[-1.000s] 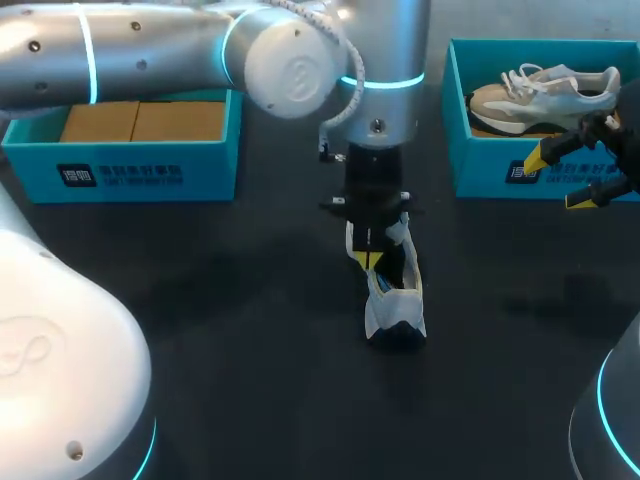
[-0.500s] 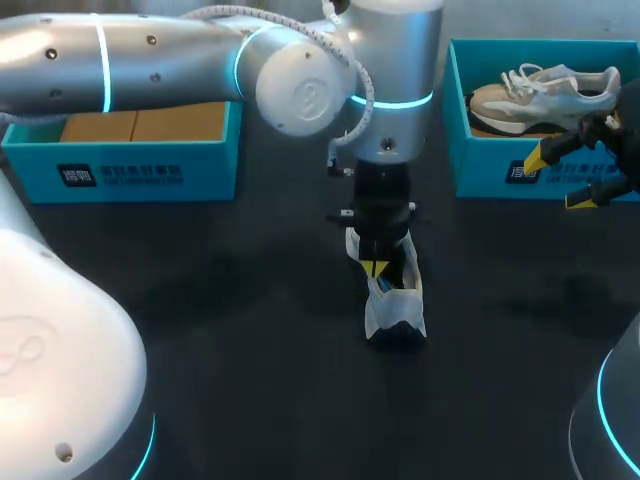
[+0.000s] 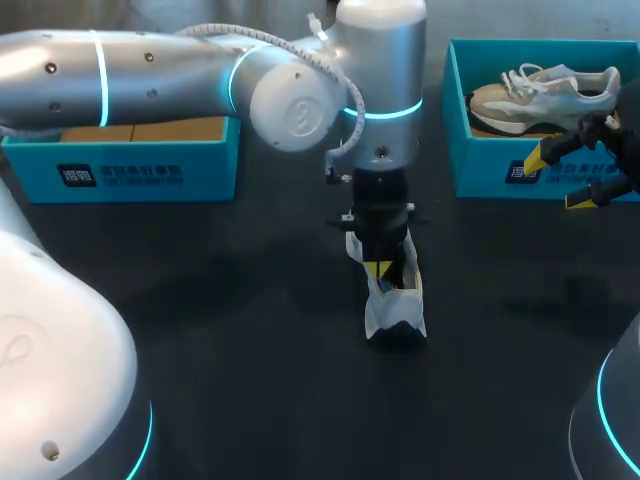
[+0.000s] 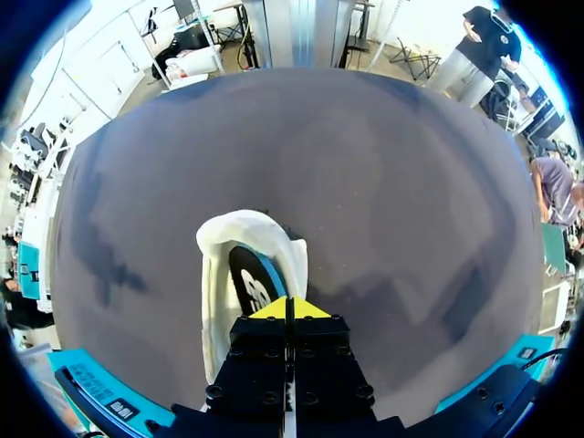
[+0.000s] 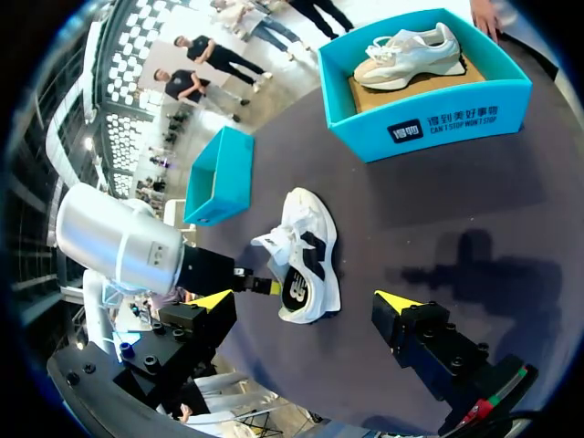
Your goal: Take the shoe out of the shoebox, open the shoe tongue, remove and reinsert the insole, then place the shoe into the shoebox
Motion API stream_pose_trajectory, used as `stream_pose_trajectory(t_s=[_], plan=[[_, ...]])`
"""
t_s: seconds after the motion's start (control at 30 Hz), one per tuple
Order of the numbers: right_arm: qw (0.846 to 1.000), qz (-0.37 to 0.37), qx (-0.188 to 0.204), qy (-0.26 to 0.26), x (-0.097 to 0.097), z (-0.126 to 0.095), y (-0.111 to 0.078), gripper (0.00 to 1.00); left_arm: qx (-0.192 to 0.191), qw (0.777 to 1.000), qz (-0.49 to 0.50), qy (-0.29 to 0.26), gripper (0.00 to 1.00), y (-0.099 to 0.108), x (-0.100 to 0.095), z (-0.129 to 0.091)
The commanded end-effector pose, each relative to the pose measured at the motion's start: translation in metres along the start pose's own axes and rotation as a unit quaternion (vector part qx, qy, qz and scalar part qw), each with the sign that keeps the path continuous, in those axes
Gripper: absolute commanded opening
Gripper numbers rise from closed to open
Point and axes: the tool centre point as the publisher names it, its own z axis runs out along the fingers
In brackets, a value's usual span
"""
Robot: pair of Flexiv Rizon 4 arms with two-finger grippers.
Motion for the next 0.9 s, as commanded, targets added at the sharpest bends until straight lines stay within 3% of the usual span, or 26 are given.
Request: stream_pose_trajectory(t_s=[0.03, 0.5, 0.9], plan=[[1.0, 0.001, 0.0, -0.002, 0.001, 0.0, 0.0, 1.0, -0.002, 1.0, 0.01, 0.009, 0.0, 0.0, -0.004, 0.004], [1.0, 0.001, 0.0, -0.002, 0.001, 0.0, 0.0, 1.0, -0.005, 1.0, 0.017, 0.012, 0.0, 0.002, -0.007, 0.015], [1.0, 0.001, 0.0, -0.002, 0.001, 0.0, 0.0, 1.0, -0.001, 1.0, 0.017, 0.026, 0.0, 0.001, -0.003, 0.041]])
